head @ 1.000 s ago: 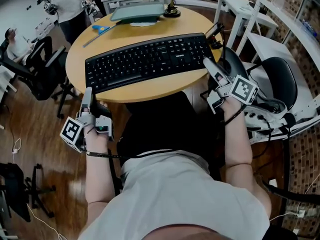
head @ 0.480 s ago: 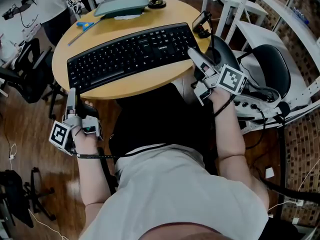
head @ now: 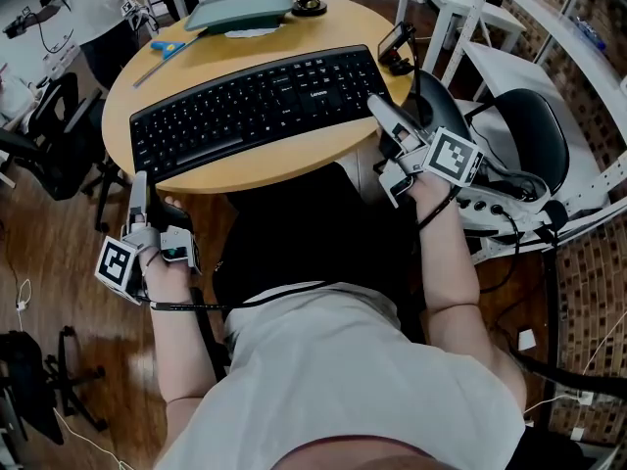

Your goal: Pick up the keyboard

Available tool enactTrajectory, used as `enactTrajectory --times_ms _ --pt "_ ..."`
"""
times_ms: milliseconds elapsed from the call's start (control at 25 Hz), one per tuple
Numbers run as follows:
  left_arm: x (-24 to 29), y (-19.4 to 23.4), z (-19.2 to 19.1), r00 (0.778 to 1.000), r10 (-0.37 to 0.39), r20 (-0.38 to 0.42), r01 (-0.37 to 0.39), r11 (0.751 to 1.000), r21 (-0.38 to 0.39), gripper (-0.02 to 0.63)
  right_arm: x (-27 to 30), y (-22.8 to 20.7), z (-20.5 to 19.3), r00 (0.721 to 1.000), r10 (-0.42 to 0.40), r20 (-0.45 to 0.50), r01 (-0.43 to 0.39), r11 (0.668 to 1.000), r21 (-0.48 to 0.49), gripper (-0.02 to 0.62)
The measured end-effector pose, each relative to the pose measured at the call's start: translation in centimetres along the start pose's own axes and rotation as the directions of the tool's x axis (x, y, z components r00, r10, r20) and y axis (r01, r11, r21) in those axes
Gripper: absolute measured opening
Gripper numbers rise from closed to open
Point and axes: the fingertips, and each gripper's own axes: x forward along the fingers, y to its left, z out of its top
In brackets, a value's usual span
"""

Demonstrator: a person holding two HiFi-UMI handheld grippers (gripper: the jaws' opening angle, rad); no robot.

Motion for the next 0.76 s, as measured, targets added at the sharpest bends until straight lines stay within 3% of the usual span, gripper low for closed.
enactTrajectory --times_ms 80,360,520,760 --pt "0.0 0.0 0.0 1.000 -0.001 0.001 0.001 1.000 0.001 0.302 0.3 0.6 0.2 0.999 0.041 -0.001 -0.041 0.999 -0.023 0.184" --pt "0.0 -0.1 0.0 1.000 -0.003 0.004 0.003 1.000 0.004 0.302 -0.2 -0.8 -0.3 0.999 -0.034 -0.004 0.034 0.999 0.026 0.184" --pt "-0.1 -0.2 0.0 1.000 -0.003 0.007 0.003 1.000 0.008 0.302 0.3 0.6 0.1 0.999 0.045 -0.005 -0.045 0.999 -0.023 0.184" --pt "0.1 -0.7 0.3 1.000 -0.023 0.011 0.023 0.999 0.023 0.302 0.2 0.1 -0.1 1.000 0.021 -0.004 -0.021 1.000 -0.005 0.185"
